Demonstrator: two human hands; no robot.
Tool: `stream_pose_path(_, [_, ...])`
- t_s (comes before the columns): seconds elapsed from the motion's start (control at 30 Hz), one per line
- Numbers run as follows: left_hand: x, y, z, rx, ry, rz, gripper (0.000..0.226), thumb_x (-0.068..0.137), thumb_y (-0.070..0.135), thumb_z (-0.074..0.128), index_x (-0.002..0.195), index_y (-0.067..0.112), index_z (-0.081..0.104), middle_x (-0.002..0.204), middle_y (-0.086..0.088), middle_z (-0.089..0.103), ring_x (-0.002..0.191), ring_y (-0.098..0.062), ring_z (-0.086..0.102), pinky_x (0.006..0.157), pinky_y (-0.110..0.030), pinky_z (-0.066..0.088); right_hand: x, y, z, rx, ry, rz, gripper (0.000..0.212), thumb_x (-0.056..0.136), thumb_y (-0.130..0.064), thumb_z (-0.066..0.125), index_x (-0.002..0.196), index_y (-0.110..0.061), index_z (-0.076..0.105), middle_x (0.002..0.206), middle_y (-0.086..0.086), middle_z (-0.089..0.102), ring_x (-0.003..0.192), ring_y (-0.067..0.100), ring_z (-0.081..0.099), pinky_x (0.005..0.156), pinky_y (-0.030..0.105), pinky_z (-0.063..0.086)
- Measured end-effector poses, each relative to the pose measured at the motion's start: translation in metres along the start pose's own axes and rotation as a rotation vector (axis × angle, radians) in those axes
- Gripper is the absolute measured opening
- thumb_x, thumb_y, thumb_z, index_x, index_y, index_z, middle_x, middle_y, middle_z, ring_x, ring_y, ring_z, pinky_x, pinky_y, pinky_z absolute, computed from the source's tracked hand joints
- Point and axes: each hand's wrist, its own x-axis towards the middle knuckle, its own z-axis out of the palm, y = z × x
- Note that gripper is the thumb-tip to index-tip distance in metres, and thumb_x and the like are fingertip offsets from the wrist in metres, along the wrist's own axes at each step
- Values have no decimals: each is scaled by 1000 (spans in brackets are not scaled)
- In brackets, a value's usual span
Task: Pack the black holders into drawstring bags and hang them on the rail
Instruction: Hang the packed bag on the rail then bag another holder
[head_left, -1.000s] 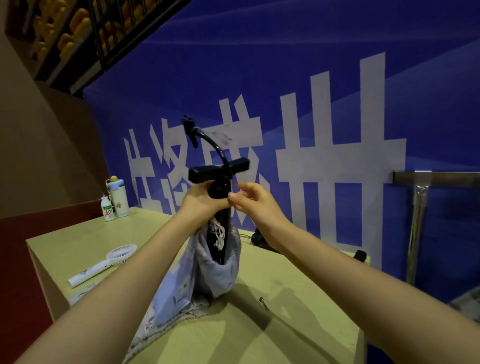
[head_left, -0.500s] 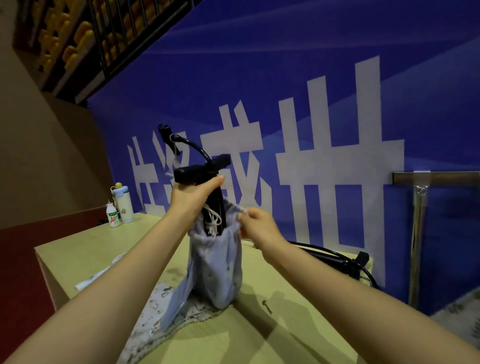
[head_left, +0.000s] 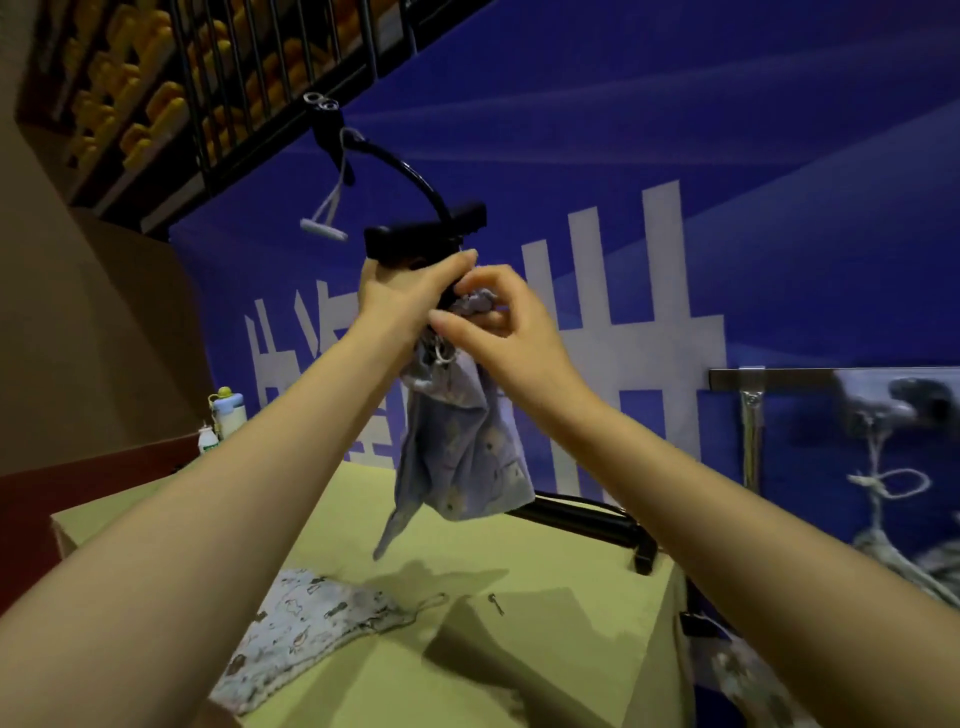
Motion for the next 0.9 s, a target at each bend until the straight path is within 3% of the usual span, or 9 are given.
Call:
stream_pose_path(0.13, [-14,17,31,-136,-72,-63,76,45,41,84,105,-2,66,96,-16,73,87,-28,72,82,-46,58,-15,-25,-34,-416,34,-39,29,81,-31,71,104,-16,64,110,1,49,95,13,59,89,25,52])
stream_pose_path(0.27, [-58,31,83,-263,-202,-111,37,72,13,77,102,-6,67,91,-18,71,78,-25,69,71,-34,59,-43,-40,-86,-696,125,-23,14,86,-24,66,94,-15,72,100,4,47,92,19,53,81,28,45])
stream_pose_path(0.4, [-102,37,140,-462,-471,-251,7,81,7,69,83,0,68,77,-14,72,61,-19,69,60,-29,59,-81,-52,-149,-866,144,67,18,88,-30,63,93,-16,73,92,1,44,85,18,51,74,29,40])
stream_pose_path(0.57, [-173,33,229,-537,-794,-441,24,74,32,75,80,11,65,60,-1,68,56,-10,64,52,-18,51,-139,-78,-228,-1055,241,169,19,89,-29,62,88,-13,71,95,3,41,83,20,50,77,32,41])
stream_pose_path(0.6, [-188,35,244,-524,-865,-457,17,83,30,66,78,14,61,52,5,67,49,-5,63,49,-16,50,-147,-83,-241,-1071,274,174,20,89,-29,61,86,-11,70,93,2,42,82,19,50,76,31,40])
stream_pose_path(0.67, [-223,46,279,-550,-1026,-517,25,99,21,40,78,19,54,43,11,64,40,0,61,44,-15,51,-166,-100,-271,-1138,347,219,24,91,-29,59,78,-10,66,80,-1,46,76,19,49,70,31,37])
stream_pose_path(0.73, [-254,61,303,-613,-1114,-601,29,101,22,34,81,18,54,47,10,66,44,-1,64,53,-19,54,-178,-112,-296,-1154,450,289,28,90,-28,58,66,-15,57,62,-5,46,68,17,46,63,31,33])
stream_pose_path(0.83, [-289,90,325,-837,-1186,-721,29,99,30,36,89,14,59,79,-5,68,81,-14,64,82,-28,45,-189,-124,-327,-1041,619,363,36,87,-27,60,55,-15,49,52,0,48,58,16,45,61,34,39])
stream_pose_path(0.9, [-310,107,338,-895,-1217,-762,38,99,34,37,85,14,66,81,-9,67,85,-18,61,81,-30,47,-195,-127,-346,-965,702,390,40,86,-28,61,53,-10,48,52,6,43,56,17,40,59,32,37])
